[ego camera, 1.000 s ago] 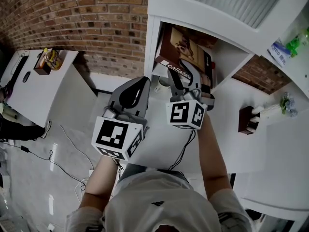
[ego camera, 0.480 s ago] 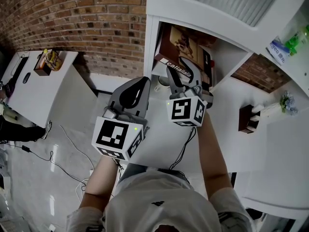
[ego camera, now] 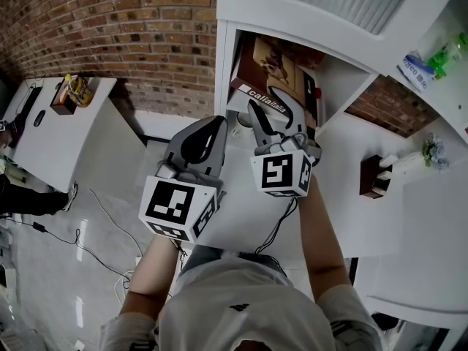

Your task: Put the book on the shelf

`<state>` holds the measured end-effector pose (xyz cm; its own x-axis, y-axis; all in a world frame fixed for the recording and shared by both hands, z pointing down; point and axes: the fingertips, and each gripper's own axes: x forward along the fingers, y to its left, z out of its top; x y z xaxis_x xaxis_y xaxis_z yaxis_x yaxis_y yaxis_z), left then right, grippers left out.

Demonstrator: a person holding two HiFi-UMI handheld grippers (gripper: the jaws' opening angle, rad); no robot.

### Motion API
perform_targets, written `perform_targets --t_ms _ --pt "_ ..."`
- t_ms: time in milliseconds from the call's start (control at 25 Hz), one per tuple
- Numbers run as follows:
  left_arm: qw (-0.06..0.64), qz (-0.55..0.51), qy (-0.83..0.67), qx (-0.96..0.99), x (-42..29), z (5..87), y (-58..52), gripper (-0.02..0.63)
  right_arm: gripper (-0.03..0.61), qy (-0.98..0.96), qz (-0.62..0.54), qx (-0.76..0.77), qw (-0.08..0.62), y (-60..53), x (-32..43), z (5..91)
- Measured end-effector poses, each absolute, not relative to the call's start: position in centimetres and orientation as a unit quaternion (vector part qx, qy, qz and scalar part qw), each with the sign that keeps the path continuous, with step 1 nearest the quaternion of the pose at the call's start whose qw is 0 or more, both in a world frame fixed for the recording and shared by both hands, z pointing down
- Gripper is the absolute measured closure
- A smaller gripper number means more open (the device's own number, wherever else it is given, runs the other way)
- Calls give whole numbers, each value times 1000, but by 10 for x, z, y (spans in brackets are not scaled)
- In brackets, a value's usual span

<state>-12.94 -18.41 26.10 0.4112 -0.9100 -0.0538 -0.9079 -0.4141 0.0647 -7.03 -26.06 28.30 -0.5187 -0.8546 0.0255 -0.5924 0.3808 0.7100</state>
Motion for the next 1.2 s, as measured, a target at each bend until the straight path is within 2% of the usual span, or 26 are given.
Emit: perform_targets --t_ms 120,280,440,840,1200 --pt "12 -40 -537 842 -124 261 -181 603 425 -815 -313 449 190 -254 -67 281" --pt "14 -37 -531 846 -117 261 -178 603 520 -831 -274 455 168 -247 -60 279" --pt "14 -37 -523 851 -109 261 -176 603 566 -851 -231 449 144 -239 -55 279" --pt "19 -41 -487 872 -77 262 -175 603 570 -896 -89 432 55 -216 -24 267" --pt "24 -44 -446 894 -39 264 -175 603 571 -896 -40 442 0 -195 6 254"
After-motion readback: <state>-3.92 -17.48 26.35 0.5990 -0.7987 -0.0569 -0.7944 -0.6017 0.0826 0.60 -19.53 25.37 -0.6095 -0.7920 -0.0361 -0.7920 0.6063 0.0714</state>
